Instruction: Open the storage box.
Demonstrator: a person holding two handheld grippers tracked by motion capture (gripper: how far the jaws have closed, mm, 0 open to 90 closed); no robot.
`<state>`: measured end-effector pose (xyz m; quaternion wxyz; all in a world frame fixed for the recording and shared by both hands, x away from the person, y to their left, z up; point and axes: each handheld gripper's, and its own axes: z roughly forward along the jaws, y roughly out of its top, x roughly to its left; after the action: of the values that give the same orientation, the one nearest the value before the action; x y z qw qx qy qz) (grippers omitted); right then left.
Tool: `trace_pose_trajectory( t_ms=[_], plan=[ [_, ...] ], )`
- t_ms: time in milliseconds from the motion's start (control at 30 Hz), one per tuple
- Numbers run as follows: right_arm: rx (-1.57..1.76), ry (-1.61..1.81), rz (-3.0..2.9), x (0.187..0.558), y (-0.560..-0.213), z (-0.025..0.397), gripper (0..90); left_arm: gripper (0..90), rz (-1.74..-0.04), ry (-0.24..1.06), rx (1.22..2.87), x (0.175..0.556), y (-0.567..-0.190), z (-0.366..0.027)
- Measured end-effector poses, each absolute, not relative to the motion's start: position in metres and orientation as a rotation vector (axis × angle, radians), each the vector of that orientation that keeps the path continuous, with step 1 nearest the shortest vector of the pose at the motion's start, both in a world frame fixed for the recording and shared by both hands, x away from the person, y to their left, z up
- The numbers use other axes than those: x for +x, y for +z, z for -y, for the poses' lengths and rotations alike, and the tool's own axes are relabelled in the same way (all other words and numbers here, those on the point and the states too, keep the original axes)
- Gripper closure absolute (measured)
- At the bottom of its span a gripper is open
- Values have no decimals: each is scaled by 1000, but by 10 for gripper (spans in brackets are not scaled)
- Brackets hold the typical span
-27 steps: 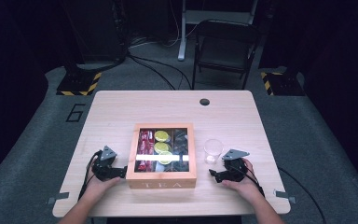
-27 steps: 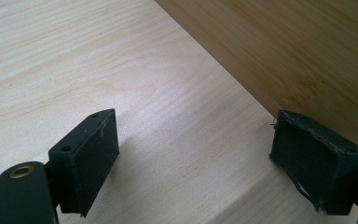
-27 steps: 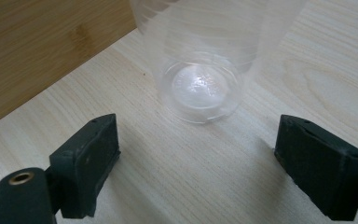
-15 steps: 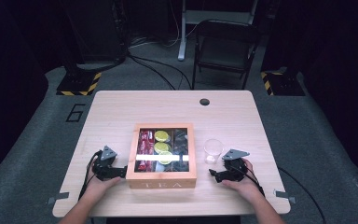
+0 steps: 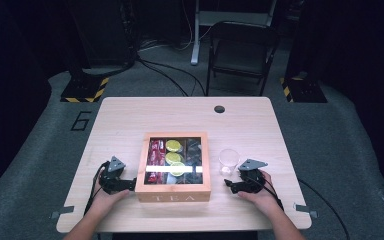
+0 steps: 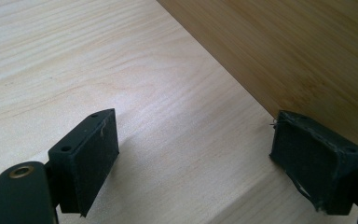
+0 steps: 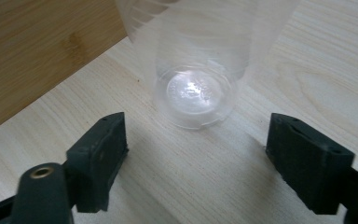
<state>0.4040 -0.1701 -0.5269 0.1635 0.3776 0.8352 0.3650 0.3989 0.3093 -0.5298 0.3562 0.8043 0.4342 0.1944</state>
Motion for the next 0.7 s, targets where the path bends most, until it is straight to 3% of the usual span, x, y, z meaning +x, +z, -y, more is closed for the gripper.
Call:
trace_pose_trajectory(
  t_ms=[267, 700],
  plan=[
    [1095, 1013, -2427, 400, -518, 173, 473, 294, -1147, 501, 2074, 401, -526, -312],
    [1072, 989, -2410, 384, -503, 176, 531, 327, -1176, 441, 2039, 407, -523, -318]
  ],
)
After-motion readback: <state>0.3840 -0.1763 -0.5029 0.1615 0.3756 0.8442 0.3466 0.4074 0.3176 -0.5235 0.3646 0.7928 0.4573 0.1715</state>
